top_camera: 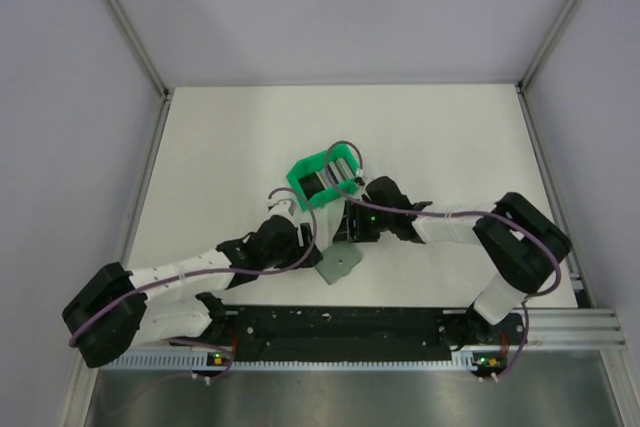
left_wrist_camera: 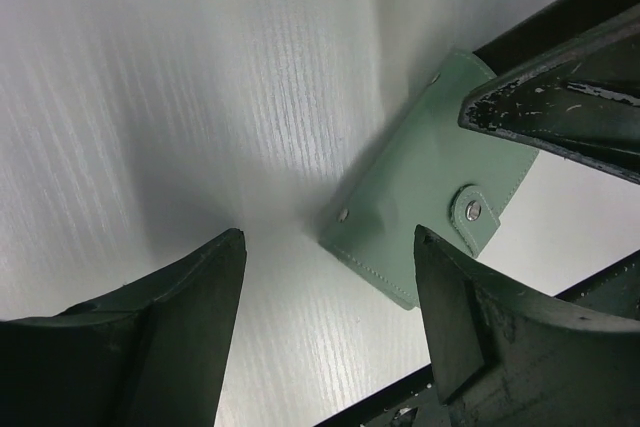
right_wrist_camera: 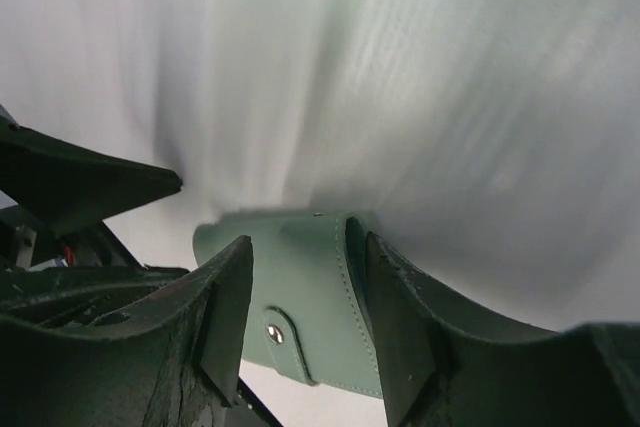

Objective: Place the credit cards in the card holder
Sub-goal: Open the card holder at the center of the board.

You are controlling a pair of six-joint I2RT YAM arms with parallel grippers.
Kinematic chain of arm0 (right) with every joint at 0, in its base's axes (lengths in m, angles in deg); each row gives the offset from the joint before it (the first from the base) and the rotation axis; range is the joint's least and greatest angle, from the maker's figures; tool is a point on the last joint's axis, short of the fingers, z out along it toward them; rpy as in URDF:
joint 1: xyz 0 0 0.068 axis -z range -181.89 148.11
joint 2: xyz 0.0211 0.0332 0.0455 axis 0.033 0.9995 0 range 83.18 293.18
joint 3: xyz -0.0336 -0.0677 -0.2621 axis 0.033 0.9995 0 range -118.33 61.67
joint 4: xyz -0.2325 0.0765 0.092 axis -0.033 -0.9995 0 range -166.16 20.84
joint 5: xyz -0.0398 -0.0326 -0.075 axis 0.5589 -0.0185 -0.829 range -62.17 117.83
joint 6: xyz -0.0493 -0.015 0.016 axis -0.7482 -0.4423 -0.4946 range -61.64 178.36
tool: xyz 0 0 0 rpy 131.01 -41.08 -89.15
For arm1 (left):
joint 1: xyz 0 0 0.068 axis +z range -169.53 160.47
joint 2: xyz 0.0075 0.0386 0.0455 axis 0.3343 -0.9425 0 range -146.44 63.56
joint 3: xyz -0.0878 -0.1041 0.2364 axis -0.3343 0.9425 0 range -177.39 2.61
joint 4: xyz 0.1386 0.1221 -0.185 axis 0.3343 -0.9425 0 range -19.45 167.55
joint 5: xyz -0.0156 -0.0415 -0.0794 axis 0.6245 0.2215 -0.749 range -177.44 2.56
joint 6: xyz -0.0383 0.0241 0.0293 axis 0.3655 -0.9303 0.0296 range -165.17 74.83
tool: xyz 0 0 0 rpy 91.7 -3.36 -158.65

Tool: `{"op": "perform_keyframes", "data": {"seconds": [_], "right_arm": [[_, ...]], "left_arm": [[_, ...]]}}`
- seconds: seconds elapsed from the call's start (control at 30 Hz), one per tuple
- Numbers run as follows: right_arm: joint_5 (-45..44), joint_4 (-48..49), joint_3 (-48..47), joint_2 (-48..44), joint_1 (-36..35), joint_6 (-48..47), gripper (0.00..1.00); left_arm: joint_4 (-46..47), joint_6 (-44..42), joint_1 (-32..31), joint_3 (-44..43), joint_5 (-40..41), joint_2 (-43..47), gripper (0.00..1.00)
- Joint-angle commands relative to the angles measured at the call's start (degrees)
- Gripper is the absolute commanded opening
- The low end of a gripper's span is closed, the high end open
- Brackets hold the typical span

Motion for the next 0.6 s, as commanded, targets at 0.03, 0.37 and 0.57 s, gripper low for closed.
{"op": "perform_keyframes", "data": {"seconds": [0.03, 0.37, 0.57], "right_arm": [[6.9, 1.4, -7.3, 5.4, 0.2, -4.4, 0.49], [-8.5, -10.1, -2.0, -12.7, 0.8, -10.7, 0.54], [1.2, -2.6, 6.3, -18.1, 0.8, -7.5, 0.5]], "left_arm": [[-1.6, 0.0, 0.1, 1.7, 2.7, 2.8, 0.73], [6.0, -11.7, 0.1, -1.0, -8.3, 1.1, 0.74], [4.6, -16.4, 0.1, -5.5, -12.2, -6.0, 0.74]]}}
